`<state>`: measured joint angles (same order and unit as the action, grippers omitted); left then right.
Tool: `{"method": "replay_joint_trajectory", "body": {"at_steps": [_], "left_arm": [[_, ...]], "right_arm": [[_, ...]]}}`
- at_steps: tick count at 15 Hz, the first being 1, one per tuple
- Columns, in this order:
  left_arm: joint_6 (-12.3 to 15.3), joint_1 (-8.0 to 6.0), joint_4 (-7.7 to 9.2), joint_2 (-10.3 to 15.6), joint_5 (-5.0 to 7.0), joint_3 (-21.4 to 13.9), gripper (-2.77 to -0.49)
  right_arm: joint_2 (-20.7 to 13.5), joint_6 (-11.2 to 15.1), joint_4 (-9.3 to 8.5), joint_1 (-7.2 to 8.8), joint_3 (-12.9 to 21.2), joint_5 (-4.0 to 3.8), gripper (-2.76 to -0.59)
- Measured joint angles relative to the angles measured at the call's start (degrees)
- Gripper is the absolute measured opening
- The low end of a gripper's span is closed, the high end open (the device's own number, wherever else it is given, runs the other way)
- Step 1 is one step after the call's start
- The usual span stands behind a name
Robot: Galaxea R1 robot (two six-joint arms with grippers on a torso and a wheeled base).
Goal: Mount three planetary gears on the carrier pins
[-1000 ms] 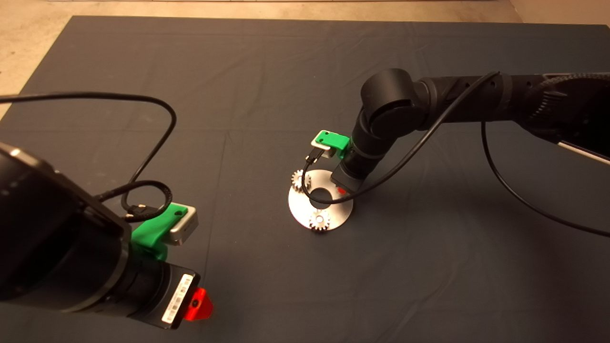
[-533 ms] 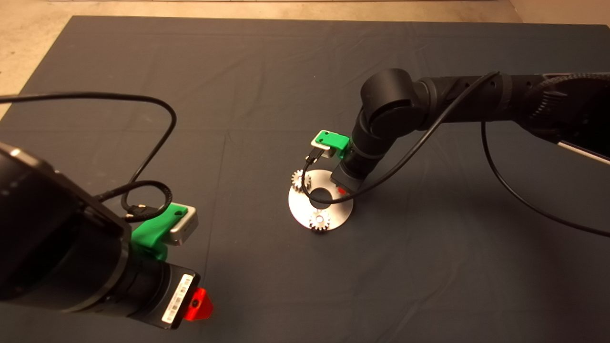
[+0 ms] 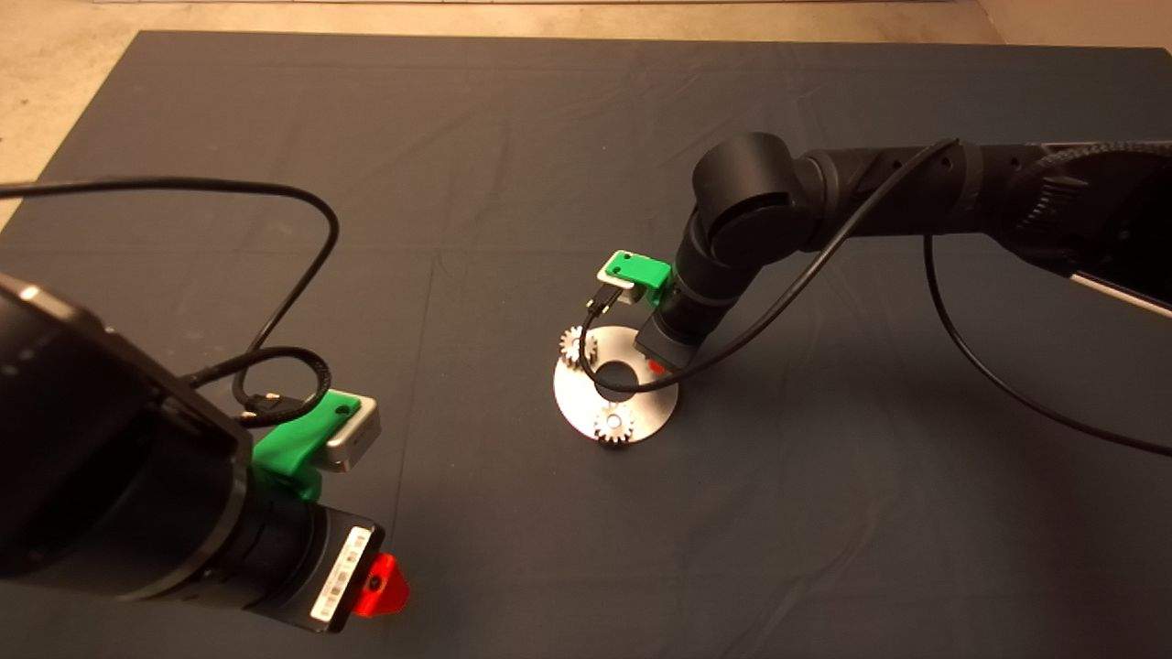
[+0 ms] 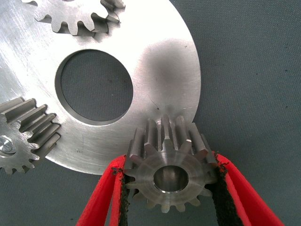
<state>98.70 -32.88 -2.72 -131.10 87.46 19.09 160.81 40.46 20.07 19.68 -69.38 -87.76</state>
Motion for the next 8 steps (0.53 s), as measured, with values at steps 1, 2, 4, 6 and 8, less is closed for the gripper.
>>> {"method": "replay_joint_trajectory", "body": {"at_steps": [1,2,4,6,8], "left_arm": [[0.0,0.0,0.02,0.0,0.0,0.0,-0.77],[0.0,0.0,0.05,0.0,0.0,0.0,-0.77],[0.0,0.0,0.13,0.0,0.0,0.0,-0.77],[0.0,0.0,0.13,0.0,0.0,0.0,-0.77],[0.0,0.0,0.13,0.0,0.0,0.0,-0.77]], "right_arm": [[0.0,0.0,0.0,0.0,0.0,0.0,-2.39],[0.0,0.0,0.0,-0.01,0.0,0.0,-2.39],[0.0,0.1,0.02,-0.02,0.1,0.0,-2.39],[0.0,0.1,0.02,-0.02,0.1,-0.02,-2.39],[0.0,0.1,0.02,-0.02,0.1,0.0,-2.39]]}}
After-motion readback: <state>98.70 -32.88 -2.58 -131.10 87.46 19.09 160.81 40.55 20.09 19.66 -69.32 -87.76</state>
